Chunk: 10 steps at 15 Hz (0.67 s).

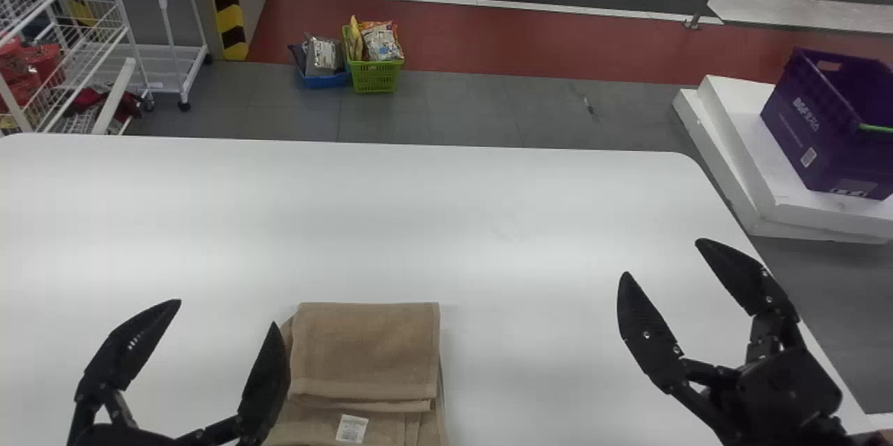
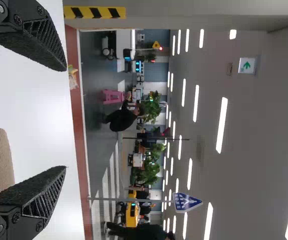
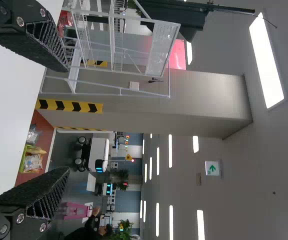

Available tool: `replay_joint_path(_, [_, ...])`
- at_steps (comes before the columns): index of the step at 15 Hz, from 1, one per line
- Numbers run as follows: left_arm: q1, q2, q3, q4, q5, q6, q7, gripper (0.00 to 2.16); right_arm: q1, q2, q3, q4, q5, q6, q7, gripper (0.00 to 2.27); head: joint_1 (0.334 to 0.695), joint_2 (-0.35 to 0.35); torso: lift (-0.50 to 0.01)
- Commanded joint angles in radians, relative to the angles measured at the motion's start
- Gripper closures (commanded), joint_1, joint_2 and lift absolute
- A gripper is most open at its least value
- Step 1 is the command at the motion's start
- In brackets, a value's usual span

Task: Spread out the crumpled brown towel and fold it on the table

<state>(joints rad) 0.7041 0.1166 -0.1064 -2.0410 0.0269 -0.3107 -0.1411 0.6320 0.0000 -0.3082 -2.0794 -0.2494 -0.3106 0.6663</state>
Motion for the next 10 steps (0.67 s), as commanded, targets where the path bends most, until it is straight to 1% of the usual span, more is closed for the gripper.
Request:
replay_joint_path(1, [0.0, 0.002, -0.002, -0.002, -0.004, 0.006, 0.0, 0.12, 0.0, 0.001, -0.008, 0.001, -0.001, 0.0, -0.001, 0.12, 0.695, -0.168, -0.127])
replay_joint_path(9, [-0.015, 0.002, -0.019, -0.001, -0.024, 0.058, 0.0, 0.12, 0.0, 0.001, -0.025, 0.002, -0.008, 0.003, 0.001, 0.12, 0.695, -0.197, -0.127])
replay_joint_path(10, [-0.018, 0.002, -0.021, 0.001, -0.025, 0.062, 0.0, 0.12, 0.0, 0.001, -0.029, 0.005, -0.022, 0.003, 0.003, 0.12, 0.695, -0.199, -0.127])
